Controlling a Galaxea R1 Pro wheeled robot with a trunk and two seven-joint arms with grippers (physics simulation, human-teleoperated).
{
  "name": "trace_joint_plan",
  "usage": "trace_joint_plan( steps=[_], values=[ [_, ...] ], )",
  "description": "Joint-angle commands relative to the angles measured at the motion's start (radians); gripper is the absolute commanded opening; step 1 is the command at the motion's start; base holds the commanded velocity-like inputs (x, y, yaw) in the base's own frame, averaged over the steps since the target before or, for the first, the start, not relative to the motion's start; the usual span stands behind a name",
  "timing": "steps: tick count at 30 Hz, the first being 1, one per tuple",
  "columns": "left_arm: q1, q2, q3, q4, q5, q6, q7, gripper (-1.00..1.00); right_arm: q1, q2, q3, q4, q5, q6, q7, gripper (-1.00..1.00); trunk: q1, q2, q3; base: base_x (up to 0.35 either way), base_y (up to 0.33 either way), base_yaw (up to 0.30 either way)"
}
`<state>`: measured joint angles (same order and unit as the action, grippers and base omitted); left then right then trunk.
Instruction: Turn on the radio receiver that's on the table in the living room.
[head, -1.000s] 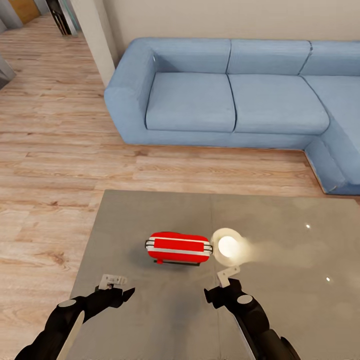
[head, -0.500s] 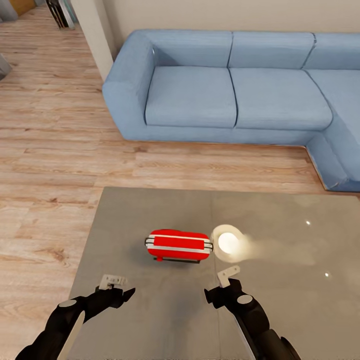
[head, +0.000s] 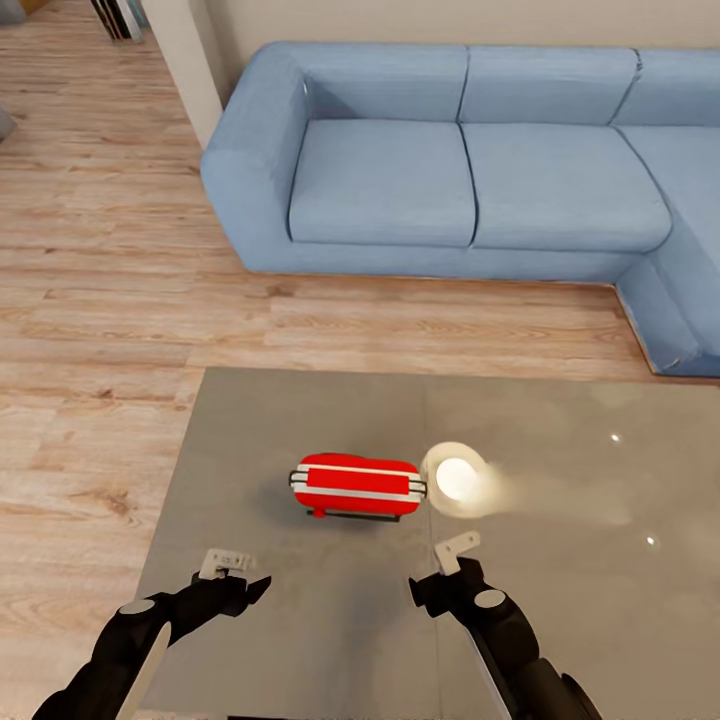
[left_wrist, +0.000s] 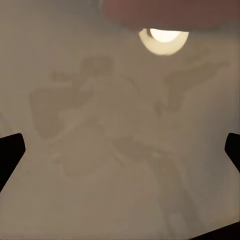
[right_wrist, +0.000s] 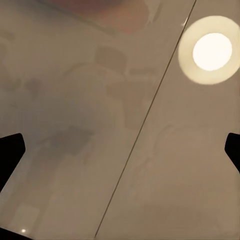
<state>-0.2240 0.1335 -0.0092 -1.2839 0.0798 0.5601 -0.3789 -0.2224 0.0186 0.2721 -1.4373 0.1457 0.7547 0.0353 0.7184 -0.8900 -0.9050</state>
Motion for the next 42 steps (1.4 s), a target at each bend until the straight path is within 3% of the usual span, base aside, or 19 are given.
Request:
trace_joint_plan(
  steps=[1, 14, 25, 33, 42],
  values=[
    [0.0, 0.0, 0.0, 0.0, 0.0, 0.0, 0.0, 1.0, 0.0, 0.0, 0.0, 0.0, 0.0, 0.0, 0.0, 1.0, 0.0, 0.0, -0.002, 0.0, 0.0, 0.0],
    [0.0, 0.0, 0.0, 0.001, 0.0, 0.0, 0.0, 1.0, 0.0, 0.0, -0.003, 0.0, 0.001, 0.0, 0.0, 1.0, 0.0, 0.0, -0.023, 0.0, 0.0, 0.0],
    [0.0, 0.0, 0.0, 0.002, 0.0, 0.0, 0.0, 1.0, 0.0, 0.0, -0.001, 0.0, 0.002, 0.0, 0.0, 1.0, 0.0, 0.0, -0.025, 0.0, 0.0, 0.0],
    [0.008, -0.024, -0.015, 0.047, 0.002, 0.018, -0.005, 1.0, 0.036, -0.004, -0.035, 0.045, -0.008, 0.006, -0.002, 1.0, 0.0, 0.0, -0.025, 0.0, 0.0, 0.0],
    [0.008, -0.072, -0.024, 0.098, -0.004, 0.044, -0.009, 1.0, 0.043, -0.01, -0.008, 0.096, 0.006, 0.057, 0.001, 1.0, 0.0, 0.0, -0.025, 0.0, 0.0, 0.0]
  ],
)
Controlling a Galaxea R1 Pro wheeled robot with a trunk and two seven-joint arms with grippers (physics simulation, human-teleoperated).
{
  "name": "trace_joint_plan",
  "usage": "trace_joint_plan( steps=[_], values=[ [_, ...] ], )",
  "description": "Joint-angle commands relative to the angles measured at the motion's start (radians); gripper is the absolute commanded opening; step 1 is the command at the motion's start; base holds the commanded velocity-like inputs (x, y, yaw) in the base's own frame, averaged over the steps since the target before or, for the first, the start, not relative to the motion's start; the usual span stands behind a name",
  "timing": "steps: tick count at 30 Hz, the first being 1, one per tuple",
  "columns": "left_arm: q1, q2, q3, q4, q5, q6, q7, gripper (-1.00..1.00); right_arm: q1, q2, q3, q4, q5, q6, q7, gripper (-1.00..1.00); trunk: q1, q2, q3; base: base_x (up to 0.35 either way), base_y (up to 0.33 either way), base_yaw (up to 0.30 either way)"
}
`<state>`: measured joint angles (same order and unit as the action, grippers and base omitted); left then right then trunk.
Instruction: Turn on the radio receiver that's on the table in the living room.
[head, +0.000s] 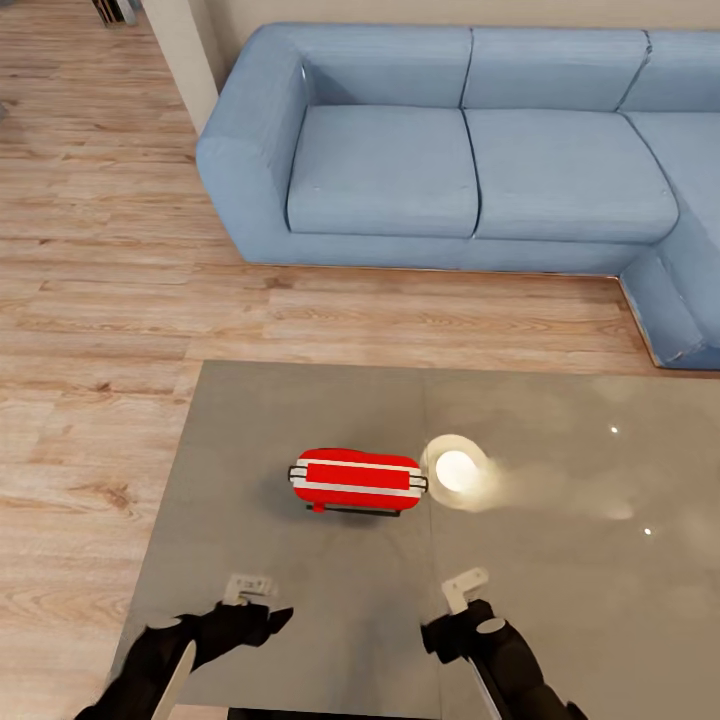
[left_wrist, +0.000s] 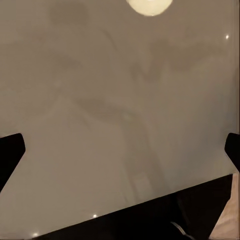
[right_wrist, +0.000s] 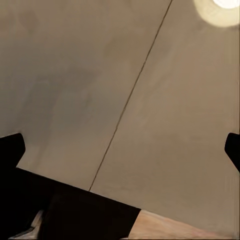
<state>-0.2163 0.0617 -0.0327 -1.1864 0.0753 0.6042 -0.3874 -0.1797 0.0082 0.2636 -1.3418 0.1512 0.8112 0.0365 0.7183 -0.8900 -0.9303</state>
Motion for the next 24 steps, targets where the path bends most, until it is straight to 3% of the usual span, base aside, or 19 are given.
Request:
trace_joint_plan(
  steps=[1, 7, 20, 21, 24],
  values=[
    [0.0, -0.001, -0.001, 0.006, 0.003, 0.002, -0.001, 1.0, 0.0, -0.002, 0.006, 0.0, 0.002, 0.006, 0.0, 1.0, 0.0, 0.0, 0.0, 0.0, 0.0, 0.0],
    [0.0, -0.003, -0.002, 0.039, 0.027, -0.006, -0.031, 1.0, 0.0, -0.022, 0.039, -0.033, 0.005, 0.039, 0.002, 1.0, 0.0, 0.0, 0.0, 0.0, 0.0, 0.0],
    [0.001, 0.0, 0.008, 0.092, 0.026, -0.011, -0.104, 1.0, -0.073, -0.018, 0.093, -0.106, -0.005, 0.112, 0.006, 1.0, 0.0, 0.0, 0.0, 0.0, 0.0, 0.0],
    [0.001, 0.001, 0.011, 0.092, 0.026, -0.011, -0.306, 1.0, -0.375, -0.017, 0.136, -0.223, -0.004, 0.236, 0.006, 1.0, 0.0, 0.0, 0.0, 0.0, 0.0, 0.0],
    [0.001, 0.001, 0.042, 0.092, 0.025, -0.012, -0.306, 1.0, -0.458, -0.012, 0.193, -0.223, -0.004, 0.236, 0.005, 1.0, 0.0, 0.0, 0.0, 0.0, 0.0, 0.0]
  ],
)
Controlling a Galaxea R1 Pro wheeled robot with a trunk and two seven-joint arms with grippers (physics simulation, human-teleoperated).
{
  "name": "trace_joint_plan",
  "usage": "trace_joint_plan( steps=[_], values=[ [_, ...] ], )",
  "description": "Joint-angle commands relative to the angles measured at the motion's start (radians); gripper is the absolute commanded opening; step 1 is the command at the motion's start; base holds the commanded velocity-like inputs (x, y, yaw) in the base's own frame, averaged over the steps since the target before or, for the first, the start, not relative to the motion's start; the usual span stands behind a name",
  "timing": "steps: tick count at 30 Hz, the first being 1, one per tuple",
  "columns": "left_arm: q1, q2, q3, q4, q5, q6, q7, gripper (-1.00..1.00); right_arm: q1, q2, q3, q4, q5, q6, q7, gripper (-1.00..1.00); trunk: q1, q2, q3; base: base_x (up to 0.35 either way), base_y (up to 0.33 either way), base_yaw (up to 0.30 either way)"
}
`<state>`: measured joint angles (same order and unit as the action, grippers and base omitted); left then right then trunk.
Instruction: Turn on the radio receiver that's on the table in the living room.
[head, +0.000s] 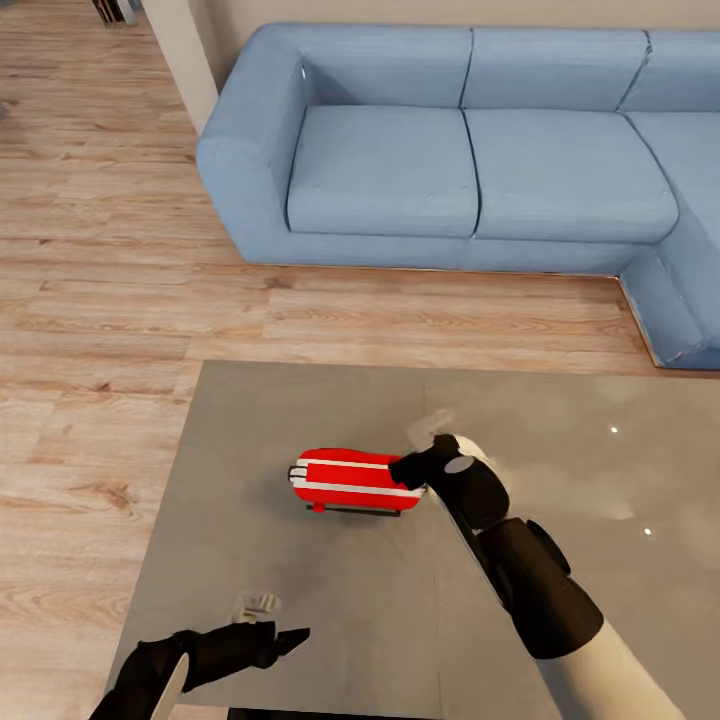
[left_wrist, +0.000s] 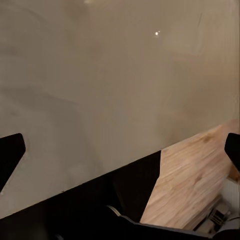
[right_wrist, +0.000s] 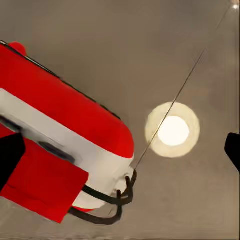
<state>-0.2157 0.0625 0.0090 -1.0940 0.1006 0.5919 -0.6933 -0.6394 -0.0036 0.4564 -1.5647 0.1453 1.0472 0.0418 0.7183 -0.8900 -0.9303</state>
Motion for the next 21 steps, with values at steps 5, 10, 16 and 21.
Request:
trace_joint_plan(
  steps=[5, 10, 16, 21],
  values=[
    [0.0, 0.0, 0.034, 0.001, -0.003, -0.001, 0.0, 1.0, -0.109, 0.003, 0.064, 0.0, 0.001, 0.0, 0.0, 1.0, 0.0, 0.0, 0.0, 0.0, 0.0, 0.0],
    [0.0, 0.0, 0.043, 0.002, -0.005, -0.001, 0.001, 1.0, -0.171, 0.006, 0.134, 0.002, 0.001, 0.0, -0.002, 1.0, 0.0, 0.0, 0.0, 0.0, 0.0, 0.0],
    [0.0, -0.001, 0.044, 0.0, -0.007, 0.0, 0.001, 1.0, -0.191, 0.008, 0.193, 0.003, 0.002, 0.0, -0.007, 1.0, 0.0, 0.0, 0.0, 0.0, 0.0, 0.0],
    [0.0, -0.001, 0.045, 0.0, -0.007, 0.001, 0.015, 1.0, -0.193, 0.008, 0.314, 0.003, 0.002, 0.0, -0.008, 1.0, 0.0, 0.0, 0.0, 0.0, 0.0, 0.0]
  ],
)
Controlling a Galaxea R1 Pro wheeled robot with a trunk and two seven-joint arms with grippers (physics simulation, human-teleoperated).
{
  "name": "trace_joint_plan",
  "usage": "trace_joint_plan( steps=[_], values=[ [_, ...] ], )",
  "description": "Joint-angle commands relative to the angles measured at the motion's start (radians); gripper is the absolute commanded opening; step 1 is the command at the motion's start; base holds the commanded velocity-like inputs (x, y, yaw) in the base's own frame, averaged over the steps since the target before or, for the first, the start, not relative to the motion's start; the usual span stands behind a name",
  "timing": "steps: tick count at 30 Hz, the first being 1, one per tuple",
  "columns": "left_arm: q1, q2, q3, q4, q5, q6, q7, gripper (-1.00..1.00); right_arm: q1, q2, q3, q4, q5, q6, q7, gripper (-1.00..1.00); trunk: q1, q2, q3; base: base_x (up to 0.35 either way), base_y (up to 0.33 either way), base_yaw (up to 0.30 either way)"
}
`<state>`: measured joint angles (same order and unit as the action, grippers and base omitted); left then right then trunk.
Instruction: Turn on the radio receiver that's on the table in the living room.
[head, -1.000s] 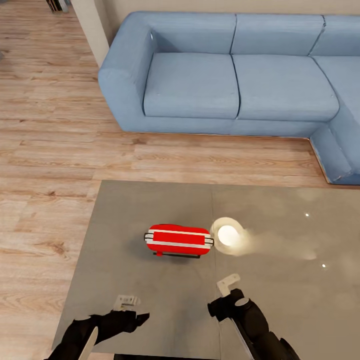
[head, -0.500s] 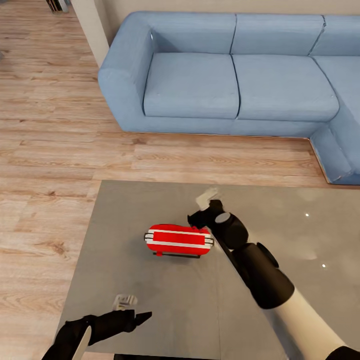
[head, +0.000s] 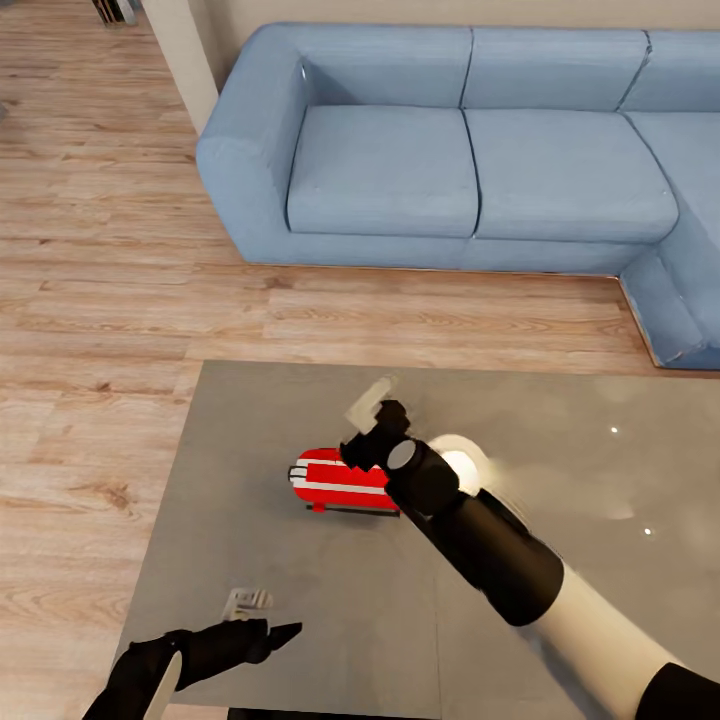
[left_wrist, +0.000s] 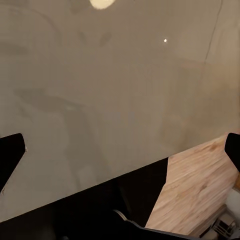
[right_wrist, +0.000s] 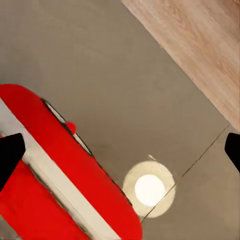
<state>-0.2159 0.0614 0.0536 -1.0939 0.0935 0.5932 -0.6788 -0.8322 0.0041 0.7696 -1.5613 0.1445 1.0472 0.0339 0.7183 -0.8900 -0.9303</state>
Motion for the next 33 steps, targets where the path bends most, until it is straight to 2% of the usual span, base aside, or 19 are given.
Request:
trace_joint_plan(
  steps=[1, 4, 6, 10, 13, 19, 33],
  values=[
    [0.0, 0.0, 0.0, 0.0, 0.0, 0.001, 0.011, 1.0, 0.0, 0.0, 0.029, 0.0, 0.003, 0.0, 0.0, 1.0, 0.0, 0.0, 0.0, 0.0, 0.0, 0.0],
    [0.0, 0.0, 0.0, 0.0, 0.0, 0.002, 0.042, 1.0, 0.0, -0.001, 0.111, -0.001, -0.002, 0.0, 0.0, 1.0, 0.0, 0.0, 0.0, 0.0, 0.0, 0.0],
    [0.0, 0.0, 0.0, 0.0, 0.0, 0.003, 0.049, 1.0, 0.0, -0.001, 0.142, -0.002, -0.004, 0.0, 0.0, 1.0, 0.0, 0.0, 0.0, 0.0, 0.0, 0.0],
    [0.001, 0.0, 0.0, 0.001, 0.0, 0.003, 0.054, 1.0, -0.001, 0.0, 0.172, -0.001, -0.007, 0.0, 0.002, 1.0, 0.0, 0.0, 0.0, 0.0, 0.0, 0.0],
    [0.0, 0.0, 0.0, 0.001, 0.0, 0.003, 0.055, 1.0, 0.0, 0.0, 0.18, -0.001, -0.018, 0.0, 0.006, 1.0, 0.0, 0.0, 0.0, 0.0, 0.0, 0.0],
    [0.0, 0.0, 0.0, 0.003, 0.001, 0.003, 0.056, 1.0, 0.0, -0.004, 0.184, 0.0, -0.093, 0.0, 0.007, 1.0, 0.0, 0.0, 0.0, 0.0, 0.0, 0.0],
    [0.0, 0.0, 0.0, 0.005, 0.002, 0.005, 0.056, 1.0, -0.001, -0.018, 0.183, 0.029, -0.112, 0.0, 0.008, 1.0, 0.0, 0.0, 0.0, 0.0, 0.0, 0.0]
  ],
)
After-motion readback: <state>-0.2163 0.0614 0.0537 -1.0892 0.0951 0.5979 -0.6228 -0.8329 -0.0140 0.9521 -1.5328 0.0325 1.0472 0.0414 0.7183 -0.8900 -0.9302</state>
